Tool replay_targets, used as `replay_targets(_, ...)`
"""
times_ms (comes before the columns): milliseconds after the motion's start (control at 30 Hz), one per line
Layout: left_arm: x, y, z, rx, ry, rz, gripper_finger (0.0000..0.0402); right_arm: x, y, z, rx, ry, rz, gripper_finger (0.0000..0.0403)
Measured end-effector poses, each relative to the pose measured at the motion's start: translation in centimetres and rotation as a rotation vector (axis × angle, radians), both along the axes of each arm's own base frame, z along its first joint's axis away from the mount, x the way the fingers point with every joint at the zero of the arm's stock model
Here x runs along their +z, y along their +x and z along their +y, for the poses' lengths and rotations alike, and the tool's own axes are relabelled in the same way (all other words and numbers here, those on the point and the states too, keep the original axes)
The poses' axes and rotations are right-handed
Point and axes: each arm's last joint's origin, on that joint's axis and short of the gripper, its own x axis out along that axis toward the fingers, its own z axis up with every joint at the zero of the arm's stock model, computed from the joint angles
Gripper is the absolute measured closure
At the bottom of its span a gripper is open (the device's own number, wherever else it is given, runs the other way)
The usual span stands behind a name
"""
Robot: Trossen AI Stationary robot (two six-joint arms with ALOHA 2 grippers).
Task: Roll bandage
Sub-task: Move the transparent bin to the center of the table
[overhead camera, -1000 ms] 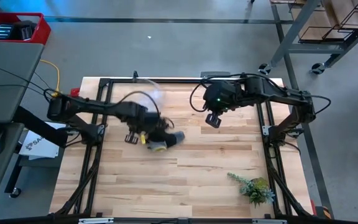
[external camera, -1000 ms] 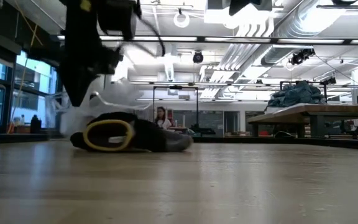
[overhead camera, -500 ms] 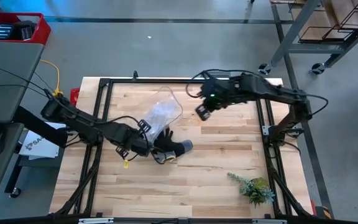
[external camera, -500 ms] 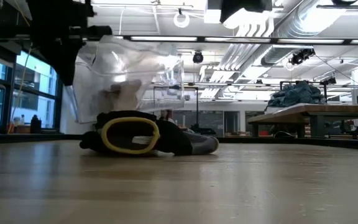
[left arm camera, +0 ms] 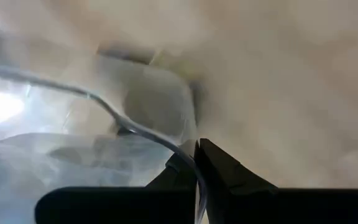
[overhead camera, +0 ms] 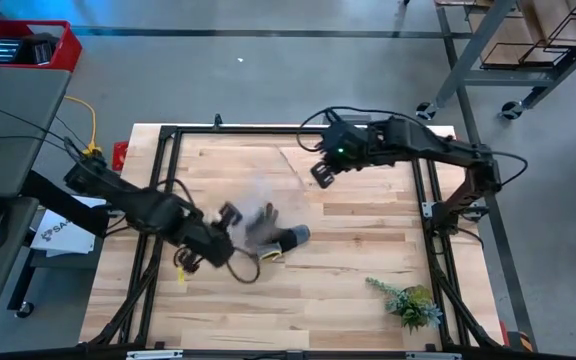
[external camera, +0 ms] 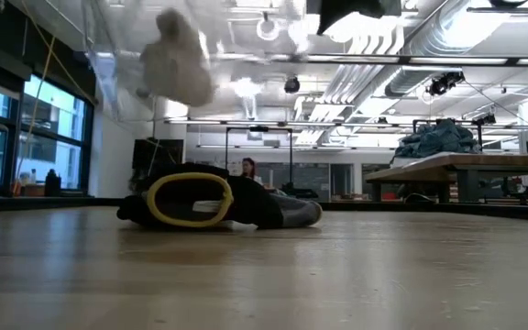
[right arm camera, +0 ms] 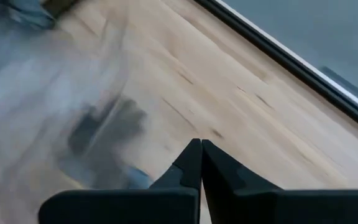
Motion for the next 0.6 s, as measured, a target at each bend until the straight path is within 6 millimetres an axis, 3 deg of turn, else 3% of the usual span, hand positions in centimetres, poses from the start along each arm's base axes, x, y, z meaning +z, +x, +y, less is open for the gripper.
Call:
replay_targets(67,0.4,-0.1,-1.2,-0.116,-0.104,0.004,0.0401,0.1,-1.3,0.0,-0.019,-0.007,0.069,0.0402)
replay_targets(233,-0.5,-0.2,-3.5,-0.315,-0.032,0.014,0.0401,0.7,-4.4,0.0,-0.097,-0.05,0.192,0.0402)
replay_targets(600,-7.4,5.0,-7.8,-0.517,0.137,0.079,0.0401,2.6,-7.9,0.0,-0.168,-0.1,0.172,0.0402)
